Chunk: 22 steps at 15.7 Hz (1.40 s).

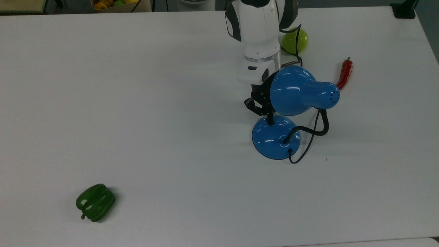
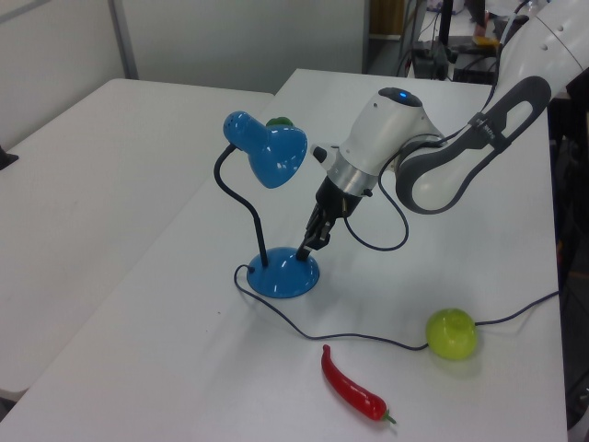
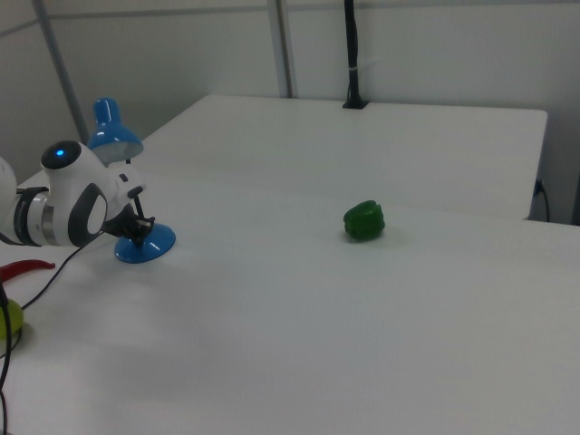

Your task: Turn off lamp

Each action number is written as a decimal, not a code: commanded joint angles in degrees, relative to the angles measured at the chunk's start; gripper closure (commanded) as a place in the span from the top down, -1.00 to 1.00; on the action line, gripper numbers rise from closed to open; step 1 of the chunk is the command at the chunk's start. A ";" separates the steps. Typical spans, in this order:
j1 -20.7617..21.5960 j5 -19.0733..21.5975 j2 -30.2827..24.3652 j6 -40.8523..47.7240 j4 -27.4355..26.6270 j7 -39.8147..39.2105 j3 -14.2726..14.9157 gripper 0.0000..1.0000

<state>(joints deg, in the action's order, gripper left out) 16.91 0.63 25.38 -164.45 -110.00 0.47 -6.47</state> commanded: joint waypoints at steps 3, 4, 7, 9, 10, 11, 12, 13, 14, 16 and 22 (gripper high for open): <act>-0.38 -0.63 -1.82 0.52 -4.17 -0.21 0.14 -1.00; -0.56 -0.63 -2.09 1.23 -4.17 -0.12 0.14 -1.00; -0.56 -0.63 -2.27 1.67 -4.17 0.06 0.22 -1.00; -0.82 -0.54 -3.49 2.19 -4.78 0.06 0.22 -1.00; -0.91 -0.54 -4.98 3.24 -5.30 -0.03 0.22 -1.00; -1.17 -0.54 -6.99 5.60 -5.92 -0.03 0.14 -1.00; -1.78 -0.54 -9.01 9.11 -6.10 -0.03 0.14 -1.00; -1.88 -0.54 -10.69 13.06 -6.10 0.06 0.14 -1.00; -1.88 -0.54 -11.83 15.88 -6.01 0.14 0.22 -1.00; -2.40 -0.46 -13.86 21.50 -5.93 0.50 0.22 -0.97; -3.46 -0.46 -22.38 42.69 -5.40 1.46 0.49 0.98</act>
<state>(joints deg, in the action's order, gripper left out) 14.17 0.63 9.06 -129.38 -112.98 0.81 -6.29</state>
